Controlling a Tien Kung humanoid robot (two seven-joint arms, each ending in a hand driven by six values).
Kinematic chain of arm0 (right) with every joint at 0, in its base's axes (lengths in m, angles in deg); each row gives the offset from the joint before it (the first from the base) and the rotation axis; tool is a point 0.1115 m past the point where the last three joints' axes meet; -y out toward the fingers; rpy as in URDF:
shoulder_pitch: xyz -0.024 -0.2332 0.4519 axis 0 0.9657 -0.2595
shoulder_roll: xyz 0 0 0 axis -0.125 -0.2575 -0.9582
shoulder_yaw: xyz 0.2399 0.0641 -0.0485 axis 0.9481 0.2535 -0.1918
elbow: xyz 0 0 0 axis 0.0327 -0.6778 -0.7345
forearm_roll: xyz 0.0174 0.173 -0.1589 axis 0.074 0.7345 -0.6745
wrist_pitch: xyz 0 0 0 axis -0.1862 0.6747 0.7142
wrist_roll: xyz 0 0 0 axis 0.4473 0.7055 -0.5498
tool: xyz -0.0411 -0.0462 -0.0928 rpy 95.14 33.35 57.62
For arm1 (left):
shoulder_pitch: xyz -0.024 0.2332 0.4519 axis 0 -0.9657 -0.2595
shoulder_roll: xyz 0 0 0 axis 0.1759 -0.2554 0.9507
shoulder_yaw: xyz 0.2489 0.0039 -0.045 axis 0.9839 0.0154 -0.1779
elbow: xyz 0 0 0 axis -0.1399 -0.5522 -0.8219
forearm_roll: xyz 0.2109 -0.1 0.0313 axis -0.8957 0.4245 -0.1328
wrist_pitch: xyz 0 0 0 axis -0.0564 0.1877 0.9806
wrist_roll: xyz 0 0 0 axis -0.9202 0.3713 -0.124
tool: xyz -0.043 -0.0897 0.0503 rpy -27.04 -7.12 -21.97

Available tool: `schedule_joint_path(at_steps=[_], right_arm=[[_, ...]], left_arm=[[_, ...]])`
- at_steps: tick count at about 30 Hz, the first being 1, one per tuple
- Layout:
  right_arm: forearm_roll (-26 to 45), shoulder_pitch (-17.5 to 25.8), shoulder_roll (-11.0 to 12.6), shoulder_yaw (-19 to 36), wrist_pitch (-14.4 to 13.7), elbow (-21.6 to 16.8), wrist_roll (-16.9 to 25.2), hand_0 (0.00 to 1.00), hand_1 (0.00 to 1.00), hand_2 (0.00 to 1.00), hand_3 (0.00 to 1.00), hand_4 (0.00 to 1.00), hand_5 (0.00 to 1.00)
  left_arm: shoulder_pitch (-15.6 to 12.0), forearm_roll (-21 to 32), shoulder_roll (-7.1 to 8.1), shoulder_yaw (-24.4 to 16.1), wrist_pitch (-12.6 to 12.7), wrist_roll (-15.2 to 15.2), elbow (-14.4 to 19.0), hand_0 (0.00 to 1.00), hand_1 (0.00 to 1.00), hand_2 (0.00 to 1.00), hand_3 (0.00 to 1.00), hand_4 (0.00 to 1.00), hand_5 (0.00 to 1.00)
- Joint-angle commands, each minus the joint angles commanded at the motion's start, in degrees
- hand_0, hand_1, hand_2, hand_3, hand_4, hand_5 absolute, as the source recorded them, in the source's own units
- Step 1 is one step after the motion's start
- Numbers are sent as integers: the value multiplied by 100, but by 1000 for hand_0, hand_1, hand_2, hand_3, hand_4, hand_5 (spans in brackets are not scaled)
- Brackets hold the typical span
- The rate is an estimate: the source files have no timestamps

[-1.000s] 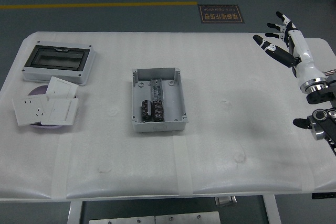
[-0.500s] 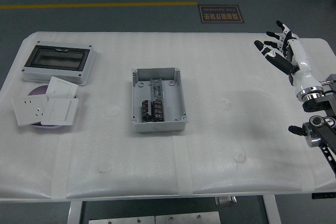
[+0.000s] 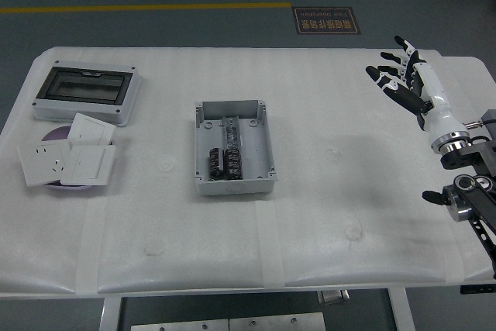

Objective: Pick up the battery,place it into the box

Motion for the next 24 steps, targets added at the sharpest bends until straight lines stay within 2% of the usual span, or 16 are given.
schedule_joint_path(at_steps=[5,11,12,24], right_arm=[[184,5,8,17,143,-31,138,870,751,832,976,940,529],[338,39,38,55,128,-44,239,885,757,833,957,925,506],[360,47,41,62,122,-45,250,831,759,836,947,915,494],[406,140,107,292,107,-216,263,791,761,840,973,915,489]], left_arm=[[-18,23,11,21,8,14,0,702,674,491,563,597,181],[-37,127,-44,71,25,37,0,702,674,498,565,600,183],[-39,155,-57,88,28,43,0,704,675,502,566,604,210],[-74,201,-142,102,31,62,0,705,679,506,566,610,216]])
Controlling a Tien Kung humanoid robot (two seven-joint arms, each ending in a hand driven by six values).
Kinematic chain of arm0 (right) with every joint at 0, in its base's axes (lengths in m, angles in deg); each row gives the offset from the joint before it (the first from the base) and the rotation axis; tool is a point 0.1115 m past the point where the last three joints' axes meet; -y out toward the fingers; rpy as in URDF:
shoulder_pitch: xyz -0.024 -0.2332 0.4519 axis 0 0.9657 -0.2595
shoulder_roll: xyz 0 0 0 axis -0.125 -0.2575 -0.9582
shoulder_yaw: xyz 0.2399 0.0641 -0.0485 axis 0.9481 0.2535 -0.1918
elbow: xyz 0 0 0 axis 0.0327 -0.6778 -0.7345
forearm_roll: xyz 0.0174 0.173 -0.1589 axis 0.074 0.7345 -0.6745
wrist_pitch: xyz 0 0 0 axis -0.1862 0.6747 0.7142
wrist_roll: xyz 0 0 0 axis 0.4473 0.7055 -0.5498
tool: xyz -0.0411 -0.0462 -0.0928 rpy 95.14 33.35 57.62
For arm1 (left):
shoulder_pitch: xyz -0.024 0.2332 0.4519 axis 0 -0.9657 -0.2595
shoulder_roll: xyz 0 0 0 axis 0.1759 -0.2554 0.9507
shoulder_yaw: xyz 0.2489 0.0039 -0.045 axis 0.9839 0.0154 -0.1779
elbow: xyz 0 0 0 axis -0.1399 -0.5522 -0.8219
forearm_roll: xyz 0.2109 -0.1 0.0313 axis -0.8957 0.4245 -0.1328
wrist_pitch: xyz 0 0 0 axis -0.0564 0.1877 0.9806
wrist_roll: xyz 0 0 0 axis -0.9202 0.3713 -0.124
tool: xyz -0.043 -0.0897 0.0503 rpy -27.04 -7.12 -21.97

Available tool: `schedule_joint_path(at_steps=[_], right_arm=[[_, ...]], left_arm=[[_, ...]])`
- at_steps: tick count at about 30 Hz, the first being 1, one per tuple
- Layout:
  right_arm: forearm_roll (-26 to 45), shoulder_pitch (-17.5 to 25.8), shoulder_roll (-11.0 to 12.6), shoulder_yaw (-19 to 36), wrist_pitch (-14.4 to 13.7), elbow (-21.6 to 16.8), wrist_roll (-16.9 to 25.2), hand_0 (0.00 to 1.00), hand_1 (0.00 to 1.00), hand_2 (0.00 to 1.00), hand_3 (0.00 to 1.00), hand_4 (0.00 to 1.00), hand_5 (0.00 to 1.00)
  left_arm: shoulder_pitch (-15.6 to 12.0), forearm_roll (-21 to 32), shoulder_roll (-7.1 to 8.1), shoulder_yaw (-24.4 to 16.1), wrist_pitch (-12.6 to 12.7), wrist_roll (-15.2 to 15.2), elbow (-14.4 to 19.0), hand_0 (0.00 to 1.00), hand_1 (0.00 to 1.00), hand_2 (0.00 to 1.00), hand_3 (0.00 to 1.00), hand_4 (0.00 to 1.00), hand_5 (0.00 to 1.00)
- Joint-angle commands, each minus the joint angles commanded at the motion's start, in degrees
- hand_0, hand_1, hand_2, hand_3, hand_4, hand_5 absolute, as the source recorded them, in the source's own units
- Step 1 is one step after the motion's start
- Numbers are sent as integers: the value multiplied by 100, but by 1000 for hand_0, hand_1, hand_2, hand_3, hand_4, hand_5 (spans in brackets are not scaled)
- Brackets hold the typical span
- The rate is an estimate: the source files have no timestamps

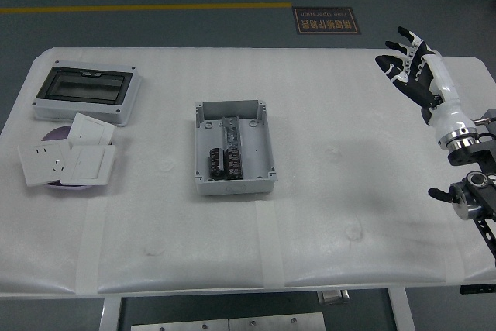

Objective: Pick up the battery,place it into the box

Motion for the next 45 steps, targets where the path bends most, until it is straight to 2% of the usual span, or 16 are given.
schedule_joint_path(at_steps=[10,17,19,30,45], right_arm=[[-1,126,36,373,-78,-138,48,791,765,840,968,920,497],[-12,174,17,534,-78,-148,47,787,761,838,963,914,495],[-7,177,13,558,-77,-127,47,783,760,839,961,890,461],[33,127,12,584,-59,48,29,780,757,835,952,881,451],[33,8,99,498,-59,85,2,773,755,835,945,878,452]], left_arm=[[39,37,-18,-25,12,24,0,705,677,508,566,610,218],[47,-127,-32,-195,1,-14,0,705,678,510,567,611,219],[47,-198,-36,-259,-4,-29,0,705,680,509,566,611,218],[31,-461,-73,-537,-20,-101,0,705,680,510,566,611,218],[101,-444,-78,-476,9,-57,0,705,679,510,565,611,217]])
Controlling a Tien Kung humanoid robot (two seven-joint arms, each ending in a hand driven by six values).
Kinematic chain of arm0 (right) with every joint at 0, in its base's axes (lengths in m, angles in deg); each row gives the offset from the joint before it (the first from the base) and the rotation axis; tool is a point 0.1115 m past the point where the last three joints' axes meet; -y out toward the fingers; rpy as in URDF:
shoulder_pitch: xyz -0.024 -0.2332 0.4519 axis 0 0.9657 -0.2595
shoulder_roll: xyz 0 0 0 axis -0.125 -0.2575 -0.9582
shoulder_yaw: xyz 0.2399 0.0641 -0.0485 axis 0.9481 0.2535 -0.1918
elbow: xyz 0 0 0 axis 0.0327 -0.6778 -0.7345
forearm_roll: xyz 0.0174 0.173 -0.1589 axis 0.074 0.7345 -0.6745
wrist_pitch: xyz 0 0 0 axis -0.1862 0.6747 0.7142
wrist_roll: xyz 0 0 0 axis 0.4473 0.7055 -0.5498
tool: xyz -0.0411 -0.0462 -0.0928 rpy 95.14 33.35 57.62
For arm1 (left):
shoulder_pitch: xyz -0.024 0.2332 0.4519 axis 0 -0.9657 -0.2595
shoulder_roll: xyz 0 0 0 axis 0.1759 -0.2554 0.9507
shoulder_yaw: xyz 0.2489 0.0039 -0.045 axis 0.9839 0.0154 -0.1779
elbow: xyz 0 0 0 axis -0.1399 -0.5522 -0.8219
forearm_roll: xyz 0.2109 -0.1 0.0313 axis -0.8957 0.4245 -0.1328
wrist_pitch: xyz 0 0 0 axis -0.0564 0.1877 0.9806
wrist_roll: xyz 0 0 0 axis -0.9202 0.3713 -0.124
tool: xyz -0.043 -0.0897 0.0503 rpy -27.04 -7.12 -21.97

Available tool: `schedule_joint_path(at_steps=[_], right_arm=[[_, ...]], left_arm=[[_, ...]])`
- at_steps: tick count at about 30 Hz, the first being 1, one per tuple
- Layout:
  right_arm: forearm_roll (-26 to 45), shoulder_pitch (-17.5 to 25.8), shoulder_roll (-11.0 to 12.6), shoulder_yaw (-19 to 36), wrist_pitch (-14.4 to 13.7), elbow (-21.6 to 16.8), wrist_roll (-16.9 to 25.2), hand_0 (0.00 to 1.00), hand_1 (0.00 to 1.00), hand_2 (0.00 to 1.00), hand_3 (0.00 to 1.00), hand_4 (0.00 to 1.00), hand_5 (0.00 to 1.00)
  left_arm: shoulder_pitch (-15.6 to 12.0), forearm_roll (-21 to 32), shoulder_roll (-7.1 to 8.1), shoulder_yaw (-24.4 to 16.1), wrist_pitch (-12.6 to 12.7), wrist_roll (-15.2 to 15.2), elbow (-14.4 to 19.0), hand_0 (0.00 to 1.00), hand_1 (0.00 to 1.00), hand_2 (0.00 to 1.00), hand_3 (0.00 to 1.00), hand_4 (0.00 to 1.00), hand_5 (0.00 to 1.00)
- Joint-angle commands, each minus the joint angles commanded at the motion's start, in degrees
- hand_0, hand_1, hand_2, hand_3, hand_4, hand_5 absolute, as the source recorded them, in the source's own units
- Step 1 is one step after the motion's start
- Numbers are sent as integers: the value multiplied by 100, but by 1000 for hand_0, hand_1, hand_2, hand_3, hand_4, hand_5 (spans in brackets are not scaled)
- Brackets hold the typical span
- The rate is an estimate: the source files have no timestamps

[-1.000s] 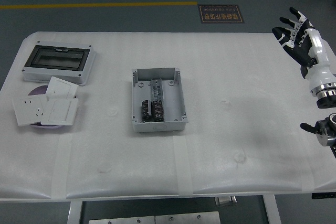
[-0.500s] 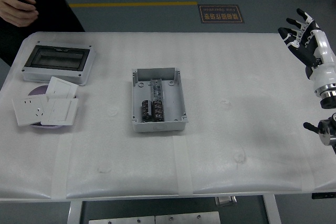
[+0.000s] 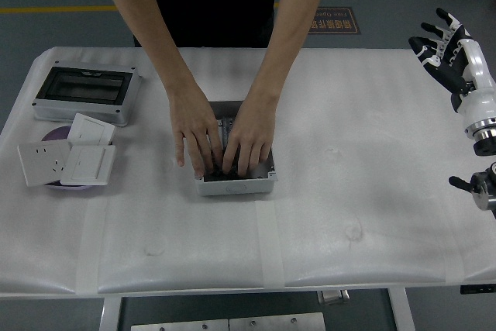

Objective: Pick up the battery,place it into the box

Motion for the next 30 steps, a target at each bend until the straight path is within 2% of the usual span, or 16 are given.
schedule_joint_path(at_steps=[14,30], right_arm=[[41,13,2,76,3,83,-16,770,753,835,939,874,462],[53,68,22,200,6,240,-1,765,747,832,930,872,476]], left_arm=[[15,-159,-23,-125,-12,-34,0,705,679,509,564,611,216],[21,-114,-25,-60,-9,6,0,705,680,511,564,611,215]])
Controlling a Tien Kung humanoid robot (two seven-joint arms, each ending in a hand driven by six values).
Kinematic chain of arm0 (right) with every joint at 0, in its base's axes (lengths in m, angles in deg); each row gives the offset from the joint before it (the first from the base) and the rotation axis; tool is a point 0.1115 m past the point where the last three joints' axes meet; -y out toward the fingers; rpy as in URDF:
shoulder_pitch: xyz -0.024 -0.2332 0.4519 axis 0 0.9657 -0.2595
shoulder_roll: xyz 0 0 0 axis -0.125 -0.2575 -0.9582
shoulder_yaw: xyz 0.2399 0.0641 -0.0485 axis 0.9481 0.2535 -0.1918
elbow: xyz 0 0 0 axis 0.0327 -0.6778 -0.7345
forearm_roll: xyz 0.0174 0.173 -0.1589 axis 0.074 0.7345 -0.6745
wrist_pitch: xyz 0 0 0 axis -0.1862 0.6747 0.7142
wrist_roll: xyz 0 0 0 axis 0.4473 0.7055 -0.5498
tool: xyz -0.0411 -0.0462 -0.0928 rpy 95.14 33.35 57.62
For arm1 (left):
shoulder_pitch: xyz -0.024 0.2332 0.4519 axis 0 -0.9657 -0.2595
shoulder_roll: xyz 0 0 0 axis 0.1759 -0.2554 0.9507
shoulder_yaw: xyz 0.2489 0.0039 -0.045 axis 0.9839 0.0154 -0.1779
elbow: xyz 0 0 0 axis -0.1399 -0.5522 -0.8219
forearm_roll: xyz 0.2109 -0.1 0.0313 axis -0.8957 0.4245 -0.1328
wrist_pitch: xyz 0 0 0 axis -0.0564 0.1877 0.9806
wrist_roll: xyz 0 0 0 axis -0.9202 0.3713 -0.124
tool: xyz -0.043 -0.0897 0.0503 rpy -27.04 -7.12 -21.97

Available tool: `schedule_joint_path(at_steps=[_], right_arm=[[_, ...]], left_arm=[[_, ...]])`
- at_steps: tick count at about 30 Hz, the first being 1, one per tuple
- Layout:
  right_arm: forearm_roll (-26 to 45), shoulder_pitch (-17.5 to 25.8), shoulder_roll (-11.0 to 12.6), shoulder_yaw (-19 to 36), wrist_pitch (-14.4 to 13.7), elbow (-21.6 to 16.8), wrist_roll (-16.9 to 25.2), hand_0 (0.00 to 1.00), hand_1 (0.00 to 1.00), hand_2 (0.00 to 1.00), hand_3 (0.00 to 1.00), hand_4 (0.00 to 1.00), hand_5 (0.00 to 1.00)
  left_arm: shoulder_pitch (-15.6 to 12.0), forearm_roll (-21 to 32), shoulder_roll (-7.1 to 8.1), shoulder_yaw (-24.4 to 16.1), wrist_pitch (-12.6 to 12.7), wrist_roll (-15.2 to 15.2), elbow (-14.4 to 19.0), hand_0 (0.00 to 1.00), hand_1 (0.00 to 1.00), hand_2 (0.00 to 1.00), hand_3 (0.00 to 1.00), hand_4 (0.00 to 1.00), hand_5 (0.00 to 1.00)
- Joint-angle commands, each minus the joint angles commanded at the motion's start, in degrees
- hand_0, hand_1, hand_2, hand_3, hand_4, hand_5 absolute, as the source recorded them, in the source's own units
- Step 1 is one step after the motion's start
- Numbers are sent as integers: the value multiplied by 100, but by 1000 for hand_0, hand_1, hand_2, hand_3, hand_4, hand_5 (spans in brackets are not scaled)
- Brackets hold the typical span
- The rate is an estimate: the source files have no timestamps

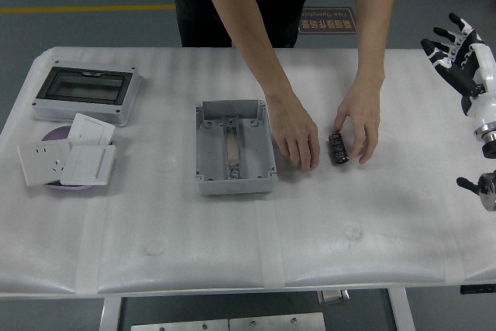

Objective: Pick up the battery,place it into the box

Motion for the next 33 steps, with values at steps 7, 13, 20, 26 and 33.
schedule_joint_path(at_steps=[7,13,20,26,33], right_arm=[[-27,37,63,78,-8,21,-9,764,747,831,929,869,487],[-185,35,239,3,-30,-23,-65,764,746,831,929,868,492],[-700,-87,548,-288,-81,-122,-235,764,746,831,928,868,491],[-1471,-375,1008,-986,3,-207,-580,762,745,832,927,868,489],[-1728,-458,1168,-1166,66,-139,-622,761,744,833,928,867,484]], left_arm=[[10,21,-4,44,-2,28,0,706,680,513,565,612,214],[11,29,-10,64,-4,35,0,705,679,512,564,612,213],[22,42,-4,82,-5,36,0,705,679,513,565,614,211],[32,-9,17,36,-8,25,0,705,678,513,565,614,210],[15,48,7,60,-6,26,0,705,679,513,564,616,209]])
